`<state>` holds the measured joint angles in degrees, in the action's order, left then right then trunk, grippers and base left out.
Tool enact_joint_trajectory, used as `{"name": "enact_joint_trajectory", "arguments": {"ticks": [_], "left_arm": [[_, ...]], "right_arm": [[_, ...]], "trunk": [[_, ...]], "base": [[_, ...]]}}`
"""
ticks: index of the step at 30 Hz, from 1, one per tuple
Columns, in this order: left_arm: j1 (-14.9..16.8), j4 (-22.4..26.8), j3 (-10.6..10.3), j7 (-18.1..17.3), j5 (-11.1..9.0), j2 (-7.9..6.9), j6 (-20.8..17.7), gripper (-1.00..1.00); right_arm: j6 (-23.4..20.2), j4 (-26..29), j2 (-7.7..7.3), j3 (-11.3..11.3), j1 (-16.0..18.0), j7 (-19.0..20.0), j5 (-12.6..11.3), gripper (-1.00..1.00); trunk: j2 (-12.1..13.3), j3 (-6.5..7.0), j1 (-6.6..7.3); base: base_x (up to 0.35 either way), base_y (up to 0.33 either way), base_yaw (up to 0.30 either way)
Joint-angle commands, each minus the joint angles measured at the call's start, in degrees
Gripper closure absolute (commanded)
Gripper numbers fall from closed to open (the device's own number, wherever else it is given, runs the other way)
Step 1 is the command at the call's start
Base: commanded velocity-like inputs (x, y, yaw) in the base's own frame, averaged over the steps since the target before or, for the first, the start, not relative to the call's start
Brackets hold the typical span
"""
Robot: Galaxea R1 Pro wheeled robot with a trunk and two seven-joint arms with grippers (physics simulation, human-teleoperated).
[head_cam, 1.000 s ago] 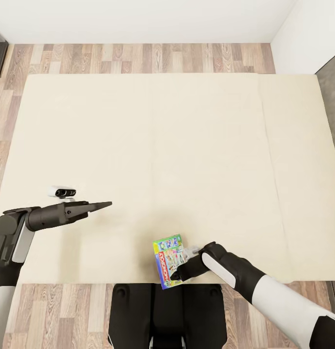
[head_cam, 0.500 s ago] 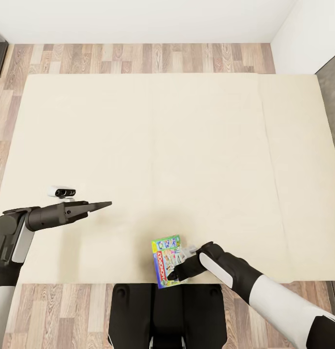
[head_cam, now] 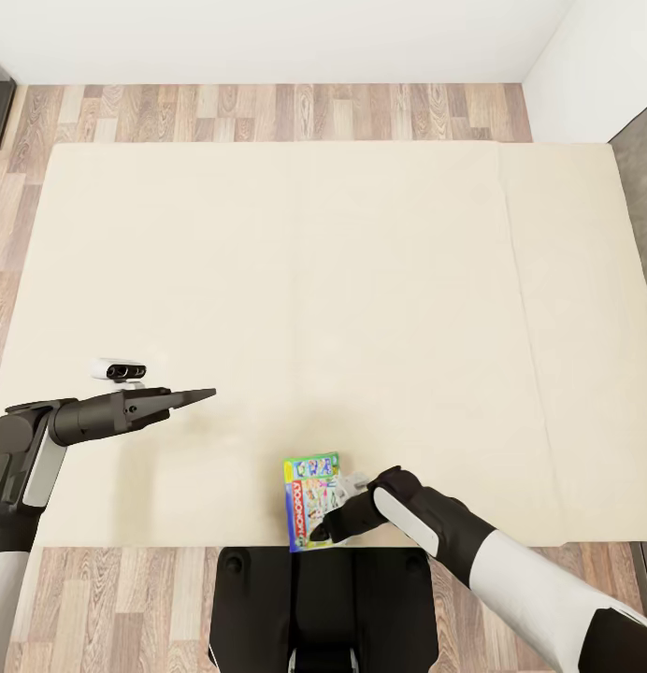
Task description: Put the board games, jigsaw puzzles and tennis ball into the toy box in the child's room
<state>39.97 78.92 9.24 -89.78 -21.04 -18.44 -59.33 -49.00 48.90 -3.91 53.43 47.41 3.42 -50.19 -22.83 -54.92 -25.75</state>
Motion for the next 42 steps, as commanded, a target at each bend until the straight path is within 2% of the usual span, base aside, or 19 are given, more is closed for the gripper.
{"name": "enact_joint_trajectory", "arguments": {"ticks": [1, 15, 22, 36, 42], "left_arm": [[0.0, 0.0, 0.0, -0.2, 0.0, -0.02, -0.6, -1.0], [0.0, 0.0, 0.0, -0.2, 0.0, -0.02, -0.6, -1.0], [0.0, 0.0, 0.0, -0.2, 0.0, -0.02, -0.6, -1.0], [0.0, 0.0, 0.0, -0.2, 0.0, -0.03, -0.6, -1.0], [0.0, 0.0, 0.0, -0.2, 0.0, -1.11, -0.6, -1.0]], "right_arm": [[-0.1, 0.1, -0.01, 0.1, 0.1, 0.4, 0.4, -1.0], [0.1, 0.1, 0.41, 0.1, 0.1, 0.3, 0.4, -1.0], [2.6, 0.1, 0.53, 0.1, 0.1, 0.4, 0.4, -1.0], [3.3, 0.1, 0.93, 0.0, 0.1, 0.4, 0.4, -1.0], [3.6, 0.1, 1.29, 0.0, 0.1, 0.4, 0.4, -1.0]], "trunk": [[-0.1, -0.06, -0.03], [-0.1, -0.06, -0.03], [-0.1, -0.06, -0.03], [-0.1, -0.06, -0.03], [-0.1, -0.06, -0.03]], "base": [[0.0, 0.0, 0.0], [0.0, 0.0, 0.0], [0.0, 0.0, 0.0], [0.0, 0.0, 0.0], [0.0, 0.0, 0.0]]}}
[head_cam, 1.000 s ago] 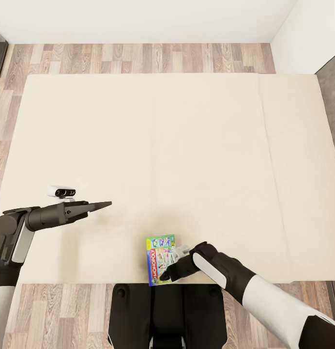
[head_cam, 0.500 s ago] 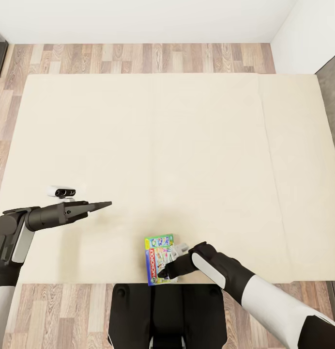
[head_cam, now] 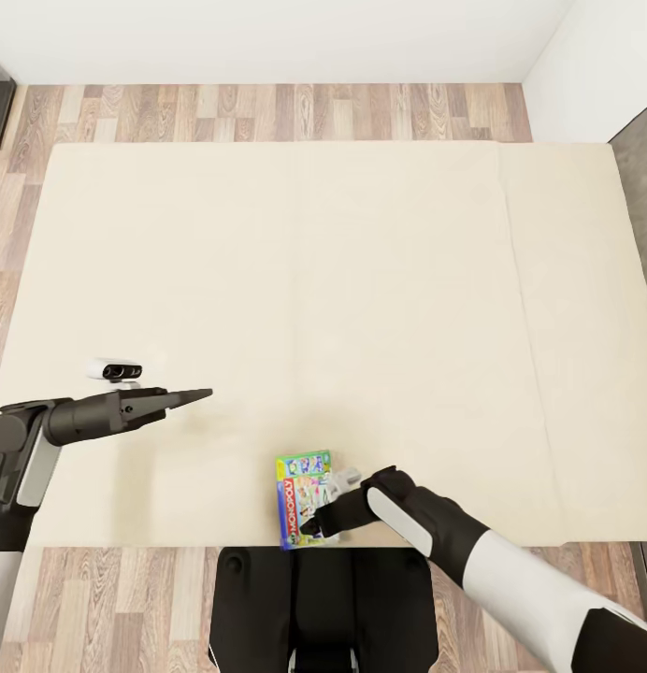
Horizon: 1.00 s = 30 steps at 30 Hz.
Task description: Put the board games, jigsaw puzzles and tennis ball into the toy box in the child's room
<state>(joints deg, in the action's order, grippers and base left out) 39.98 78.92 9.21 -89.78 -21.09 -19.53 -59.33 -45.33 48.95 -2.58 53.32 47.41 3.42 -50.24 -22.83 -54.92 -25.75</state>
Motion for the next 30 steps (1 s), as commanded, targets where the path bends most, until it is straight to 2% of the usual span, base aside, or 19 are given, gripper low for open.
{"name": "enact_joint_trajectory", "arguments": {"ticks": [1, 12, 30], "left_arm": [[0.0, 0.0, 0.0, -0.2, 0.0, -0.17, -0.6, -1.0], [0.0, 0.0, -0.1, -0.2, 0.0, -0.42, -0.6, -1.0], [0.0, 0.1, -0.2, -0.2, 0.0, -0.34, -0.6, -1.0]], "right_arm": [[0.1, 0.0, 0.23, 0.1, 0.0, 0.4, 0.4, -1.0], [1.4, 0.0, 1.11, 0.1, 0.0, 0.4, 0.4, -1.0], [4.3, 0.1, 1.06, -0.1, 0.0, 0.5, 0.3, -1.0]], "trunk": [[-0.1, -0.06, -0.04], [-0.1, -0.06, -0.04], [-0.1, -0.06, -0.04]], "base": [[0.0, 0.0, 0.0], [0.0, 0.0, 0.0], [0.0, 0.0, 0.0]]}}
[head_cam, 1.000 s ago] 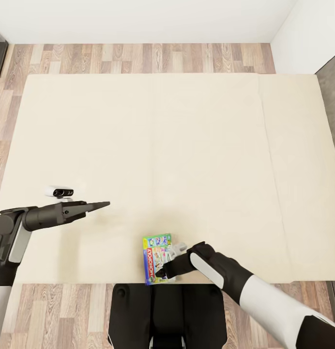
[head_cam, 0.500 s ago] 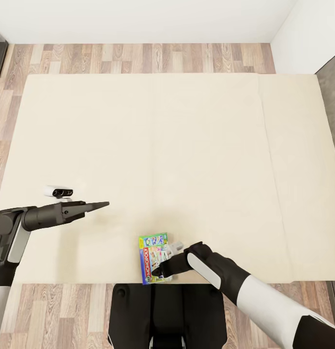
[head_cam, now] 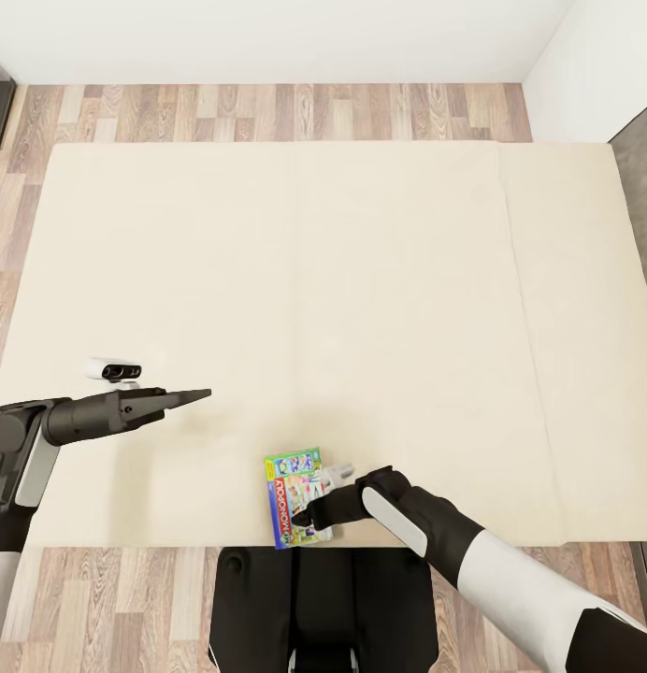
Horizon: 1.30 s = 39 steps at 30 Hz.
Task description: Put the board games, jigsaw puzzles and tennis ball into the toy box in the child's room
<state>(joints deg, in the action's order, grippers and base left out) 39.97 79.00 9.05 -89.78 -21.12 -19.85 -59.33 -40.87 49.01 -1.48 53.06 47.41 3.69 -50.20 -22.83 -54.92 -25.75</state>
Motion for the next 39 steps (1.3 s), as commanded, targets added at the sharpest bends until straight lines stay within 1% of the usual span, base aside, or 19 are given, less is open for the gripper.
{"name": "enact_joint_trajectory", "arguments": {"ticks": [1, 4, 14, 39], "left_arm": [[0.0, 0.0, 0.0, -0.2, 0.0, -0.02, -0.6, -1.0], [0.0, 0.0, 0.0, -0.2, 0.0, -0.02, -0.6, -1.0], [0.0, 0.0, 0.0, -0.2, 0.0, -0.06, -0.6, -1.0], [0.0, 0.0, 0.0, -0.2, 0.0, -0.06, -0.6, -1.0]], "right_arm": [[-0.1, 0.1, -0.07, 0.1, 0.0, 0.3, 0.3, -1.0], [0.0, 0.2, -0.06, 0.0, 0.0, 0.3, 0.3, -1.0], [0.7, 0.1, -0.09, -1.6, 0.0, 0.3, 0.3, -1.0], [0.0, -0.4, -0.1, -1.6, 0.0, 0.3, 0.2, -1.0]], "trunk": [[-0.1, -0.06, -0.04], [-0.1, -0.06, -0.04], [-0.1, -0.06, -0.04], [-0.1, -0.06, -0.04]], "base": [[0.0, 0.0, 0.0], [0.0, 0.0, 0.0], [0.0, 0.0, 0.0], [0.0, 0.0, 0.0]]}}
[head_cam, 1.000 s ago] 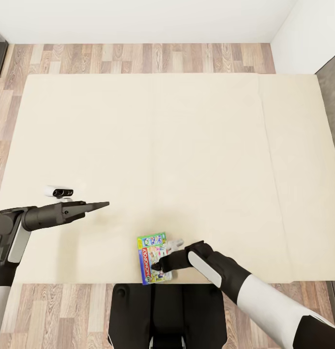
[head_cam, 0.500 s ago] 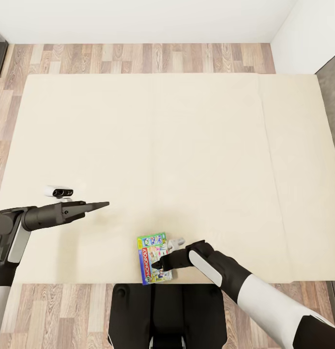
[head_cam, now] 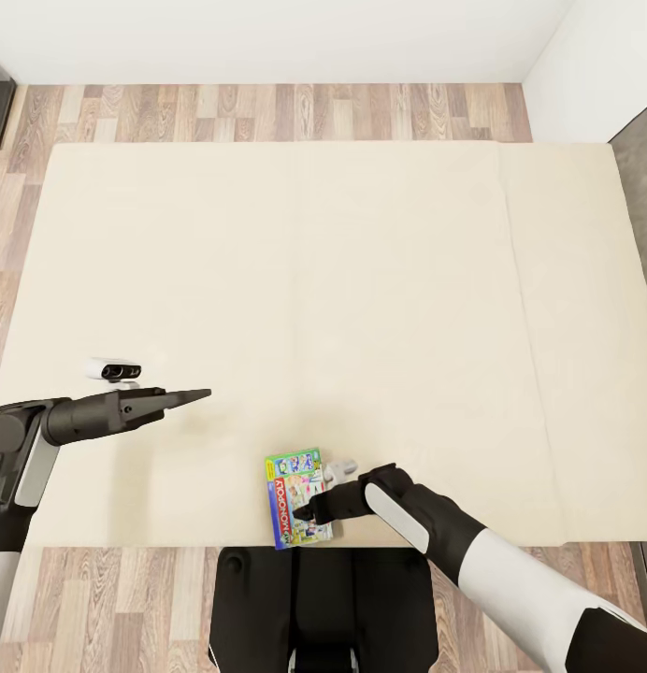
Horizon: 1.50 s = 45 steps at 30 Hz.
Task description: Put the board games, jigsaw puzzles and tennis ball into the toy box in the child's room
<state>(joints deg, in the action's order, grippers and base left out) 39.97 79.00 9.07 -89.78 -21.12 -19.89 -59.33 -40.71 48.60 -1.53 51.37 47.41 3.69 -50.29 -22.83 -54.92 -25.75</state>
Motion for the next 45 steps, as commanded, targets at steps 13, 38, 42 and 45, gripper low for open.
{"name": "enact_joint_trajectory", "arguments": {"ticks": [13, 38, 42, 45], "left_arm": [[0.0, 0.0, 0.0, -0.2, 0.0, -0.04, -0.6, -1.0], [0.0, 0.0, 0.0, -0.2, 0.0, -0.06, -0.6, -1.0], [0.0, 0.0, 0.0, -0.2, 0.0, -0.05, -0.6, -1.0], [0.0, 0.0, 0.0, -0.2, 0.0, -0.05, -0.6, -1.0]], "right_arm": [[-0.6, -0.6, 0.03, 0.3, 0.0, 0.3, 0.3, -1.0], [-1.9, -1.1, 0.8, 0.4, 0.0, 0.2, 0.4, -1.0], [-1.9, -1.1, 0.82, 0.4, 0.0, 0.3, 0.5, -1.0], [-1.9, -1.1, 0.82, 0.3, 0.0, 0.2, 0.5, -1.0]], "trunk": [[-0.1, -0.06, -0.03], [-0.1, -0.06, -0.03], [-0.1, -0.06, -0.03], [-0.1, -0.06, -0.03]], "base": [[0.0, 0.0, 0.0], [0.0, 0.0, 0.0], [0.0, 0.0, 0.0], [0.0, 0.0, 0.0]]}}
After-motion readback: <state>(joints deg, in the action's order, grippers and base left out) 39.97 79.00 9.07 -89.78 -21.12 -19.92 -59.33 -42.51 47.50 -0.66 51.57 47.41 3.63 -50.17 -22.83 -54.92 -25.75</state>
